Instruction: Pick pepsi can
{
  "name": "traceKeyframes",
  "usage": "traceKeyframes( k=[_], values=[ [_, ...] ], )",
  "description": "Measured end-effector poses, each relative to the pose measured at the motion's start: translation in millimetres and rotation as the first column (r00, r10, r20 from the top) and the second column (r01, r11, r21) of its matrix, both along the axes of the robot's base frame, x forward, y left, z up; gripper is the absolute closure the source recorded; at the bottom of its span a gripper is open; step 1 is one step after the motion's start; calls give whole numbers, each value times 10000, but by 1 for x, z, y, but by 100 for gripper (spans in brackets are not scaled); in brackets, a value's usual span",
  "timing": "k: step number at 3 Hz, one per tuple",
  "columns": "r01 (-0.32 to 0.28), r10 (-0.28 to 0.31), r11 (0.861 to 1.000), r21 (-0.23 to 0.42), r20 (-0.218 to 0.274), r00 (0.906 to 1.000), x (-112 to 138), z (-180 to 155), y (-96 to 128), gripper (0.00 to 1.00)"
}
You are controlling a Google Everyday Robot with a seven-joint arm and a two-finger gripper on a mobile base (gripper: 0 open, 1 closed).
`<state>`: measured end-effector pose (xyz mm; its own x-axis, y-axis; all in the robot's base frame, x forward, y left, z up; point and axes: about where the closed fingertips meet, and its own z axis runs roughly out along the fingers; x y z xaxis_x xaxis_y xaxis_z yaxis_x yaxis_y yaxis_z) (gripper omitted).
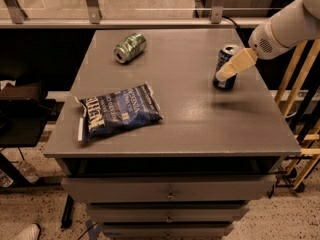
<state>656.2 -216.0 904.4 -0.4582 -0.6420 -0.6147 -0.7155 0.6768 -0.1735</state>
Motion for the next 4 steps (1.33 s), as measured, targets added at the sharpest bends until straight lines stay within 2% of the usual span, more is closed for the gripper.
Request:
traceKeyframes(
  k=[1,2,3,4],
  values=[
    [-183,185,9995,254,-88,9998,7,-4,10,19],
    [-387,393,9984,409,-120,9992,10,-6,22,50],
    [-533,532,9979,357,31,9986,6,0,27,74],
    [-885,870,9959,184,707,9937,-1,37,32,96]
  ],
)
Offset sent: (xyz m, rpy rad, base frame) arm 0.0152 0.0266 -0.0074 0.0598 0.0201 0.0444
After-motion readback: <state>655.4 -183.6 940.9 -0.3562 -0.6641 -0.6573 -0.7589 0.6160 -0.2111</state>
